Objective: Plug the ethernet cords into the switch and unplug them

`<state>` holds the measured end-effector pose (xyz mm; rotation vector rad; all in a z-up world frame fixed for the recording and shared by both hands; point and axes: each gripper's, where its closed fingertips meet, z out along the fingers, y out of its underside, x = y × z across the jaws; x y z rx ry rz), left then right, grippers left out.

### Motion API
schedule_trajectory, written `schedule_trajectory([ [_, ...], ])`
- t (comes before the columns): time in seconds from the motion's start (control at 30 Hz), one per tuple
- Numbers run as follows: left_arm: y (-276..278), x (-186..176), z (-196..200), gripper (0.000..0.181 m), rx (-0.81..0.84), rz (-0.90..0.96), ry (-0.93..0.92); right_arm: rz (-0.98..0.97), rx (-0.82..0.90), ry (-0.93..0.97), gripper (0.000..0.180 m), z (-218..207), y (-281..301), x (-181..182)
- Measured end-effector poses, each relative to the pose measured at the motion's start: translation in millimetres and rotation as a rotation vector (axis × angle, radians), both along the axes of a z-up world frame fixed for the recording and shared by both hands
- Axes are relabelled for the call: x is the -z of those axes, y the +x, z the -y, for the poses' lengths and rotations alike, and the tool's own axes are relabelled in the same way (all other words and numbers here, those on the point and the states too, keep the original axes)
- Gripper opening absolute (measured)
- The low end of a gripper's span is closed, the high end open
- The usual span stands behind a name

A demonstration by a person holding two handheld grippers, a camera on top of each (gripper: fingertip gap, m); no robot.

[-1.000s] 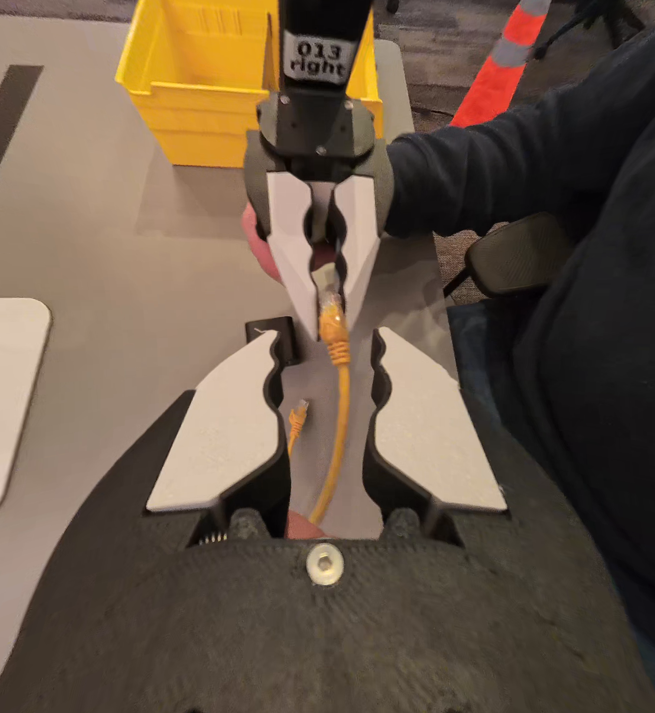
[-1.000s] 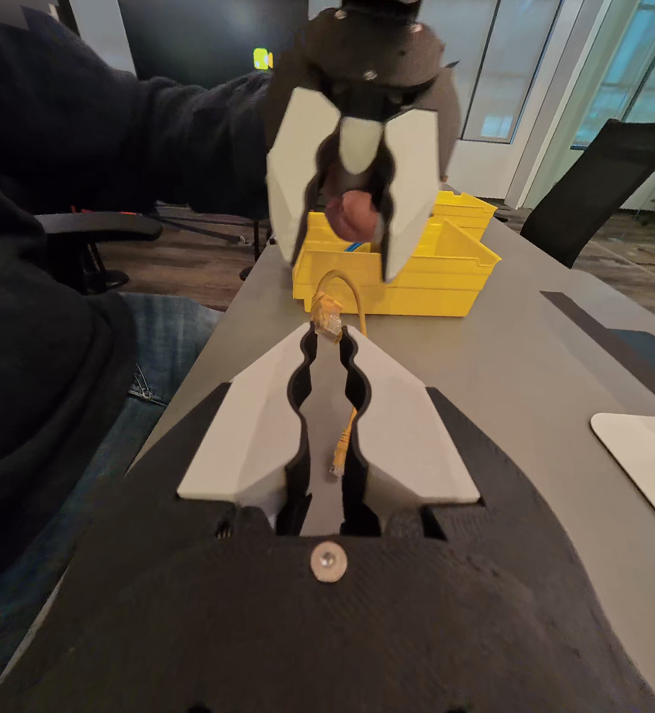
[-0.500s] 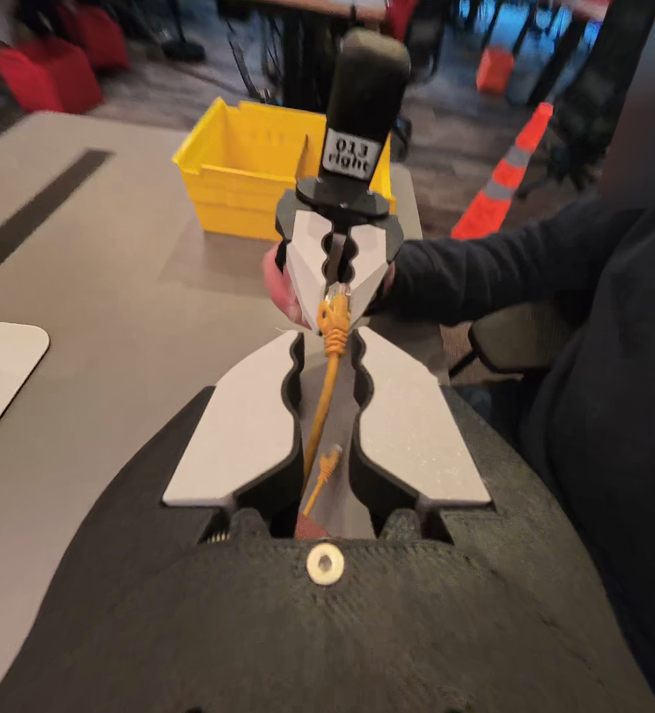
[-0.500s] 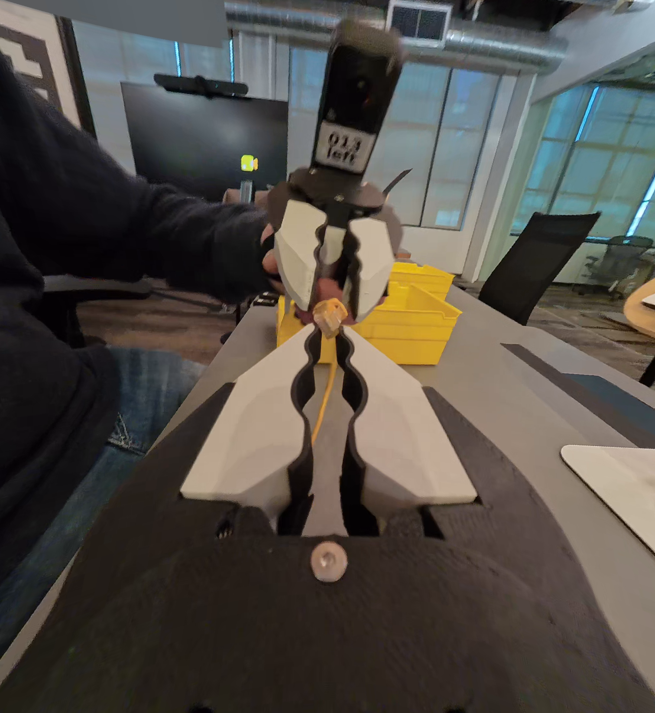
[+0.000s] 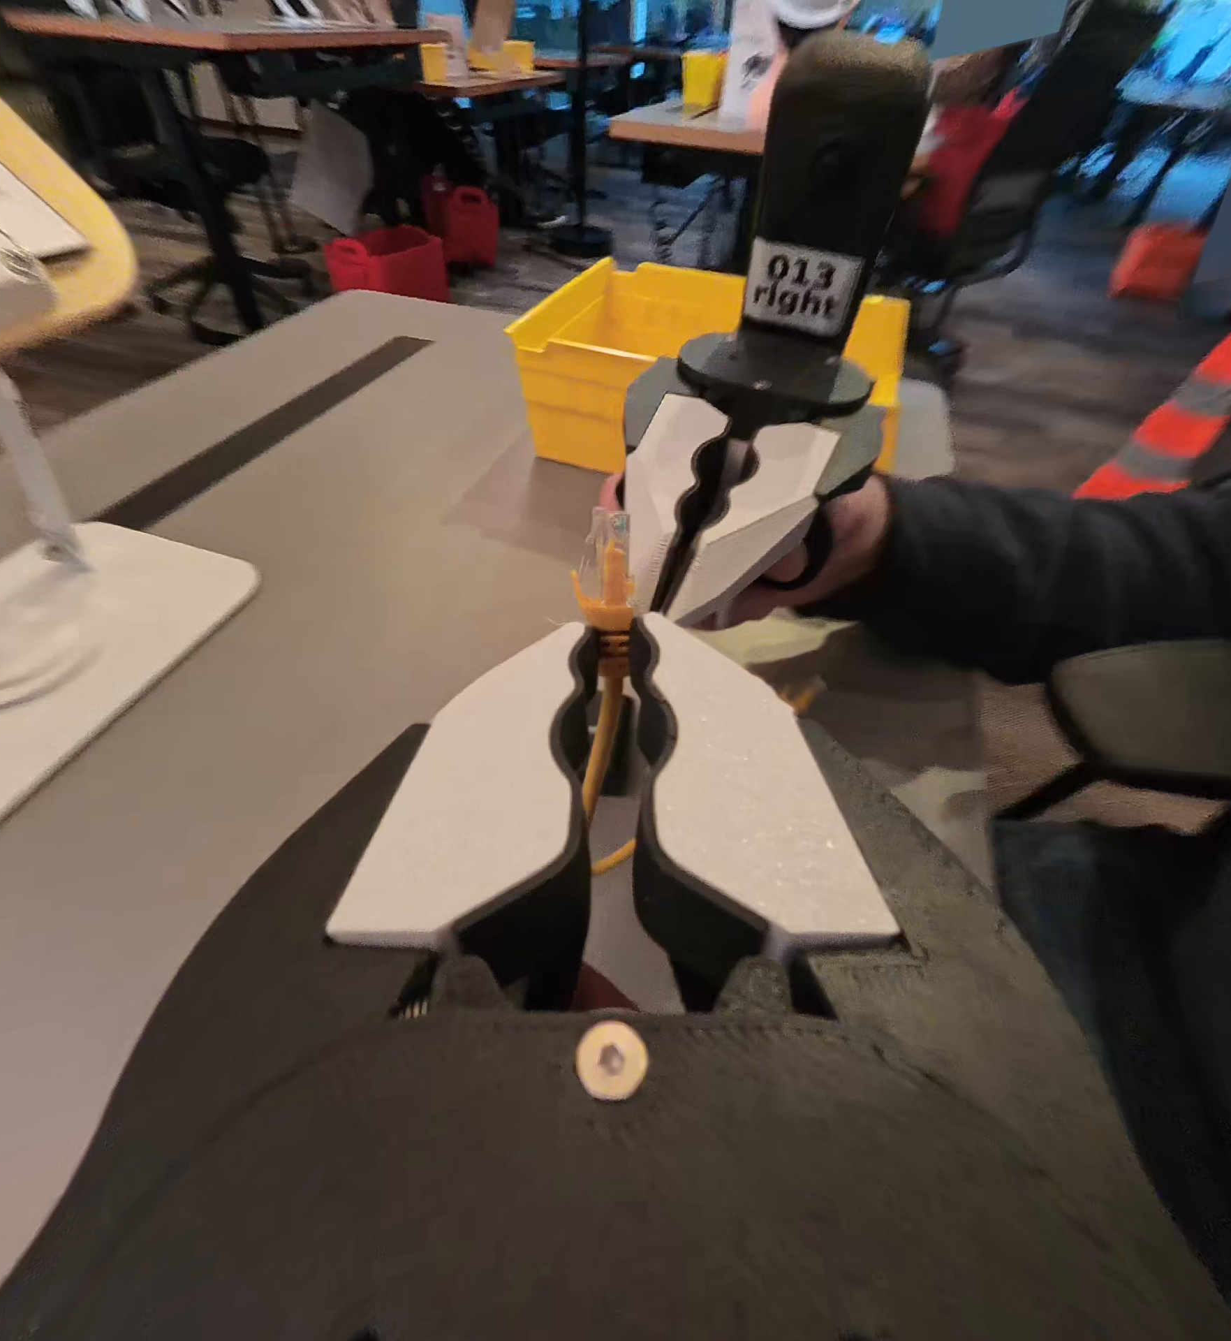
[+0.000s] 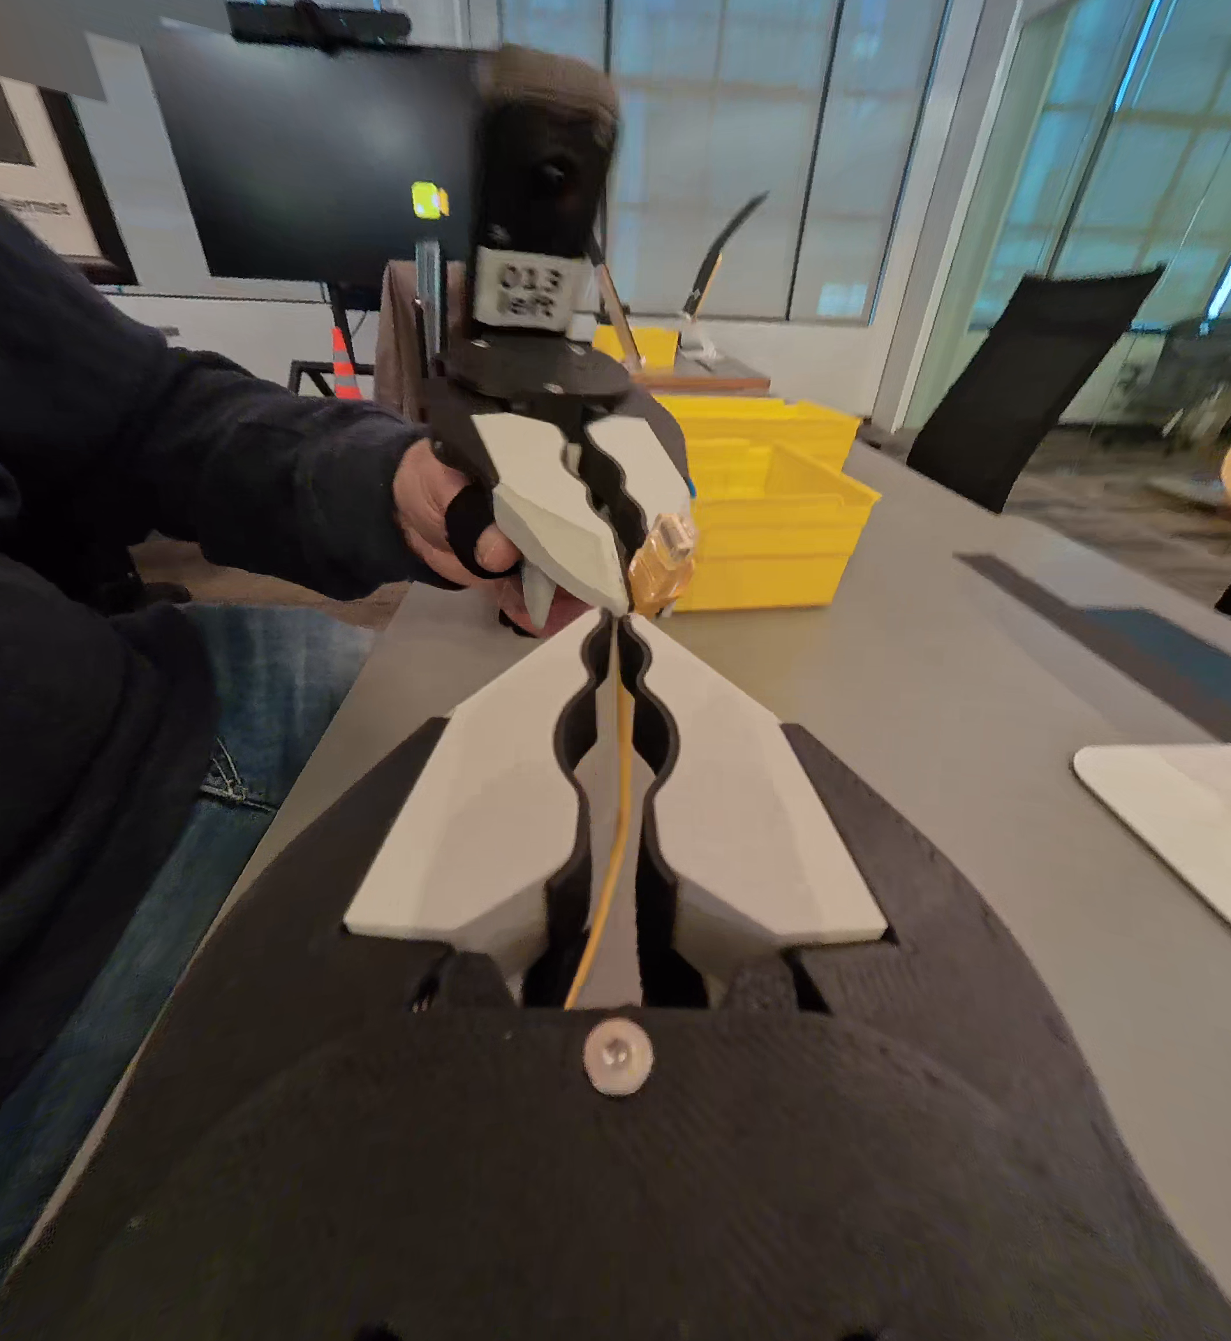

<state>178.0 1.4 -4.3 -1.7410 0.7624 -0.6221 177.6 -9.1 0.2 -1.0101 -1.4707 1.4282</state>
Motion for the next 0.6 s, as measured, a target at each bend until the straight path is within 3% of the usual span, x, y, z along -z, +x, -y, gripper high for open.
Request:
schedule_trajectory([
  [0.13, -10.5, -8.7, -6.0, 0.008, -0.125, -0.222, 0.176, 0.101, 0.037, -0.16, 0.033, -9.6, 4.8, -1.7],
  [0.23, -6.6, -8.1, -5.1, 0.008, -0.135, -0.463, 0.291, 0.078, 0.037, -0.292, 0.041, -10.6, 4.4, -20.0],
  [0.3, -5.4, -4.7, -6.5, 0.008, -0.149, -0.611, 0.341, 0.124, 0.055, -0.316, 0.036, -11.6, -1.7, -17.4],
  [0.4, -9.4, -3.3, -9.1, 0.008, -0.183, -0.733, 0.379, 0.198, 0.07, -0.314, 0.012, -11.4, -7.2, -8.6],
  [0.6, -11.1, -5.7, -9.3, 0.009, -0.184, -0.79, 0.405, 0.16, 0.055, -0.284, 0.011, -12.5, -7.9, -9.7],
])
